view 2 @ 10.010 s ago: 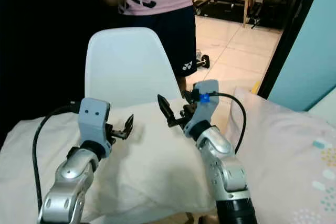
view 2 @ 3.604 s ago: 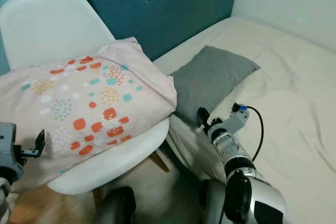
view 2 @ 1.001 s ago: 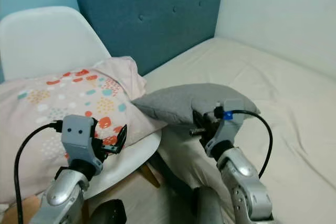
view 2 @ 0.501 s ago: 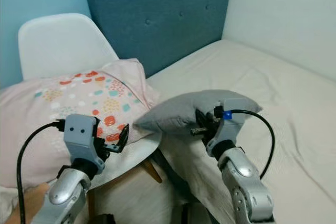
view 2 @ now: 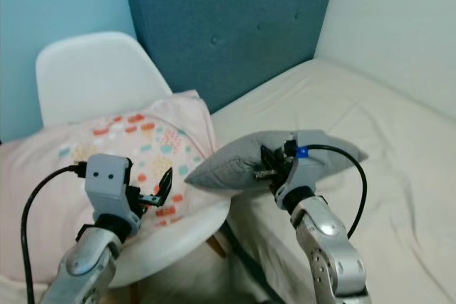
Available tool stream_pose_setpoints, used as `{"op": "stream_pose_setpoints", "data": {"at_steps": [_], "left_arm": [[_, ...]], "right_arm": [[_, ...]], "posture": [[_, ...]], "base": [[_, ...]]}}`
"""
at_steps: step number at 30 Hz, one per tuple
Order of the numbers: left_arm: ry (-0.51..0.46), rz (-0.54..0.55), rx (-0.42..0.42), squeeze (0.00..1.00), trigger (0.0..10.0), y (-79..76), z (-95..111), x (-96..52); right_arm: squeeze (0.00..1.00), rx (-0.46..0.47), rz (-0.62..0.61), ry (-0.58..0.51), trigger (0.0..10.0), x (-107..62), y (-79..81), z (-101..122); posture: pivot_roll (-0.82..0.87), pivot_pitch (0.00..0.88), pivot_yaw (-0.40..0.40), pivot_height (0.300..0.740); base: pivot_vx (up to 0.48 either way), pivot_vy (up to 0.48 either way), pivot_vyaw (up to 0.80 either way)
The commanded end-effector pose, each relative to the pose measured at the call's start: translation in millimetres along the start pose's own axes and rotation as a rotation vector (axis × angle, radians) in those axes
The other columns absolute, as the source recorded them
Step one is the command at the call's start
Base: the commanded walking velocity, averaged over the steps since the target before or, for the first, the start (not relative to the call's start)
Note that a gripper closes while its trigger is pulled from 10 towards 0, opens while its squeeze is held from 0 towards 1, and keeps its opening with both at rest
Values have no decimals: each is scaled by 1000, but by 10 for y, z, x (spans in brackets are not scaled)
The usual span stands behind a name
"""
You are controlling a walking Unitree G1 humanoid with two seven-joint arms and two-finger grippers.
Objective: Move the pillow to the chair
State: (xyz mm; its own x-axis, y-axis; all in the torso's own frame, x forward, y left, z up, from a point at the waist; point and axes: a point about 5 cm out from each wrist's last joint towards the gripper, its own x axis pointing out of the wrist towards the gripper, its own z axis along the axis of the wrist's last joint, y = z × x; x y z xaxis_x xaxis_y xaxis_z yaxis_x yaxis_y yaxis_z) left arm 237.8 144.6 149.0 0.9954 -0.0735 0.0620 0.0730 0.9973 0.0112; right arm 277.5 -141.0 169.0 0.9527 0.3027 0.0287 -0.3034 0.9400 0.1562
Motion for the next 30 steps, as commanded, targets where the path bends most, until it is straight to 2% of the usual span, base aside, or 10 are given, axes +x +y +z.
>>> {"op": "stream_pose_setpoints", "data": {"at_steps": [1, 4, 11, 19, 22, 23, 24, 25, 30], "left_arm": [[16, 5, -13, 0, 10000, -12, -20, -2], [8, 4, -14, 0, 10000, -16, -11, -1], [-5, 10, -12, 0, 10000, -20, 4, 0], [-4, 15, -11, 0, 10000, -17, 5, 5], [-4, 20, -11, 0, 10000, -14, 2, 9], [-5, 21, -10, 0, 10000, -13, 3, 13], [-5, 22, -9, 0, 10000, -13, 4, 16], [-7, 23, -8, 0, 10000, -15, 7, 18], [-12, 20, 1, 0, 10000, -25, 15, 17]], "right_arm": [[0, -9, 28, -69, 0, 14, 50, 159], [0, -13, 38, -83, 0, 26, 68, 202], [0, -10, 55, -94, 0, 52, 106, 230], [0, -14, 70, -70, 0, 65, 120, 154], [0, -46, 157, -33, 0, 81, 198, 92], [0, -59, 178, -34, 4784, 80, 221, 89], [0, -66, 187, -37, 4784, 79, 232, 90], [0, -65, 204, -42, 10000, 75, 251, 93], [0, -72, 248, -53, 10000, 70, 301, 93]], "posture": [[67, 0, -68, 701], [67, 0, -69, 711], [71, 0, -71, 740], [72, 0, -76, 740], [69, 0, -75, 740], [71, 0, -76, 740], [71, 0, -76, 740], [71, 0, -76, 740], [70, 0, -75, 740]], "base": [[-480, 0, 0], [-407, 0, 0], [0, 0, 0], [0, 0, 0], [0, 0, 0], [0, 0, 0], [0, 0, 0], [0, 0, 481], [0, 0, 643]]}}
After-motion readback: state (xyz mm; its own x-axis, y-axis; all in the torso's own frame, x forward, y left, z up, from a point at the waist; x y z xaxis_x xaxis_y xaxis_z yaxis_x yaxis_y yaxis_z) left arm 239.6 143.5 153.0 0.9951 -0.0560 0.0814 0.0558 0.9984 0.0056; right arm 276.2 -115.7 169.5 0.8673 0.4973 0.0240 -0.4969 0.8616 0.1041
